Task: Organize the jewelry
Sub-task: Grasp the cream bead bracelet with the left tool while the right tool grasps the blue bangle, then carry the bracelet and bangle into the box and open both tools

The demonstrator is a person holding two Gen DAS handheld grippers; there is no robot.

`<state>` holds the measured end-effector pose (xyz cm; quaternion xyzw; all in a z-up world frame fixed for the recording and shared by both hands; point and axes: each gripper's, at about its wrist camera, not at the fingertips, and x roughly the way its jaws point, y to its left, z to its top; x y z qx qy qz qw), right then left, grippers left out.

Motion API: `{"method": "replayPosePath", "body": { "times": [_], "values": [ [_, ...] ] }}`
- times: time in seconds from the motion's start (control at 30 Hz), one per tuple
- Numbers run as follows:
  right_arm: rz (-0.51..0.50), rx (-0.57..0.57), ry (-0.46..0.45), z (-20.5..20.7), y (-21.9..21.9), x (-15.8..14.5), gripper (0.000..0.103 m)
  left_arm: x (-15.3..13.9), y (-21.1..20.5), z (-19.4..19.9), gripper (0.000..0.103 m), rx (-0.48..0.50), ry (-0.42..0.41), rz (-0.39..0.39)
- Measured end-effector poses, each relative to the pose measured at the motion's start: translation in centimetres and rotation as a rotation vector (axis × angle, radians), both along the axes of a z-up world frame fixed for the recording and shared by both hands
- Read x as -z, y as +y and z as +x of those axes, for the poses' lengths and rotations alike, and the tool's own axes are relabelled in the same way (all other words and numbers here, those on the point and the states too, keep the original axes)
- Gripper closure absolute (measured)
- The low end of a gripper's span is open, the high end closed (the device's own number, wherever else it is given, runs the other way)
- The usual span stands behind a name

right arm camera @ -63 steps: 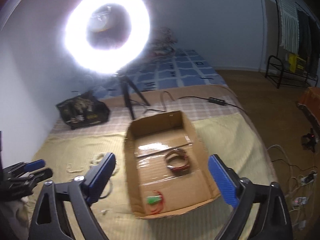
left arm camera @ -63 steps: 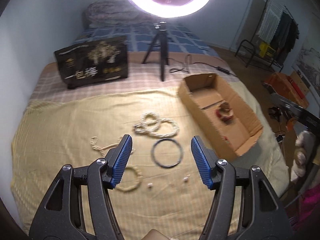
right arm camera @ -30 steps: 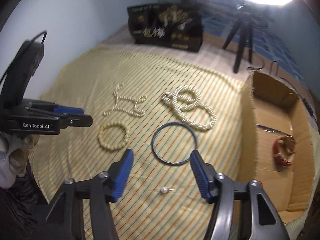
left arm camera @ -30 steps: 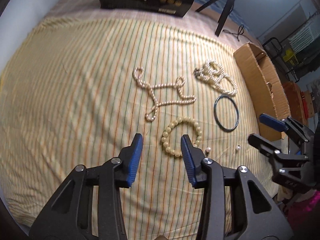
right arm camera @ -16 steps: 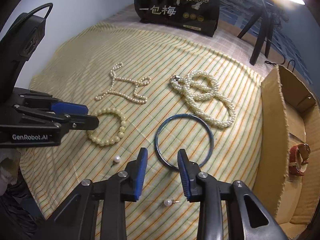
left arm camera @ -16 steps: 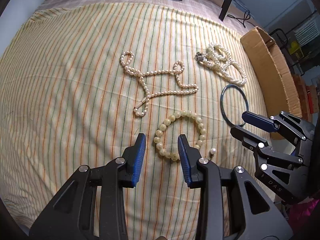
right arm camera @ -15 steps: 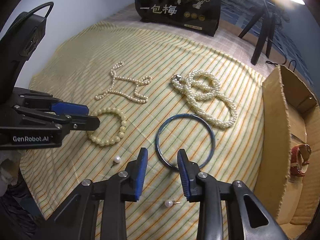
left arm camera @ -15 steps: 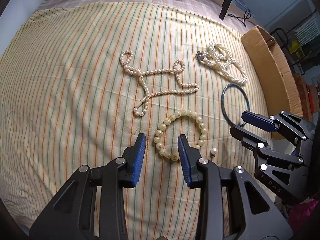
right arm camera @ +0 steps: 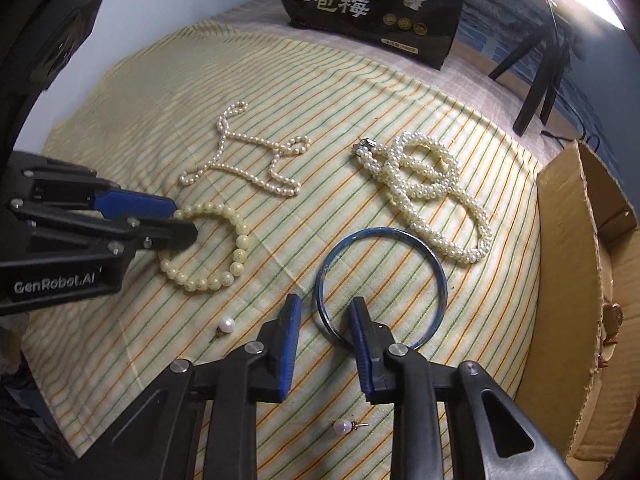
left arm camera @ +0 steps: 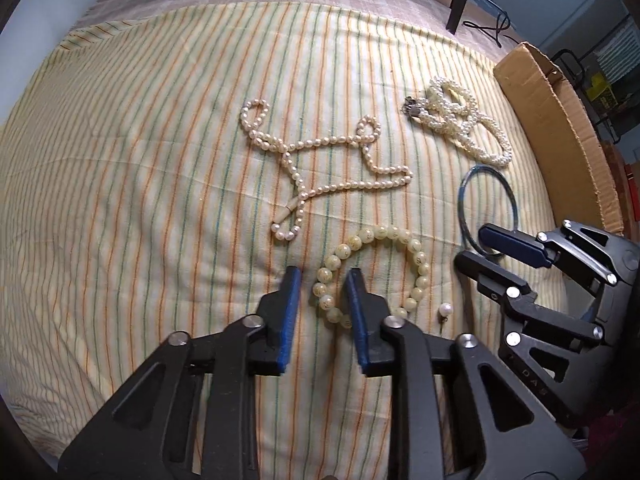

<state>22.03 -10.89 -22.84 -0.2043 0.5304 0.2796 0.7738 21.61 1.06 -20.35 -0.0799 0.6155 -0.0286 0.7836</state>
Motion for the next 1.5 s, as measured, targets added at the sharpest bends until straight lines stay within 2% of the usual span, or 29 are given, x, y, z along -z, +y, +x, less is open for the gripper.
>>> {"method": "replayPosePath", "body": {
  "times": [0.07,0.13,0.23,0.53,1.03,1.5],
  "values": [
    [-0.009,-0.005,-0.01,-0.2,0.1,0.0,0.094,0.0,0.1,0.0,0.088,-0.002,-0.005,0.008],
    [-0.015,-0.007,-0.021,-0.3,0.1,0.0,0.097,-0.1,0.2,-0.2,0.095,-0.002,-0.01,0.01],
    [-0.008,0.003,-0.02,-0.3,-0.1,-0.1,0.102,-0.2,0.7,-0.4,0.095,-0.006,-0.014,-0.001],
    [0.091,0.055,-0.004,-0.1,-1.8,-2.4,0.102,-2.9,1.0,-1.4,0.098,-0.017,-0.073,-0.042],
    [0.23,0.143,-0.05,0.6,-4.7,-7.4,0.102,-7.7,1.2,-2.3,0.098,-0.039,-0.193,-0.106],
    [0.318,0.23,-0.123,1.8,-8.6,-11.8,0.102,-11.3,-1.6,-2.3,0.098,0.005,-0.279,-0.149]
  ]
}}
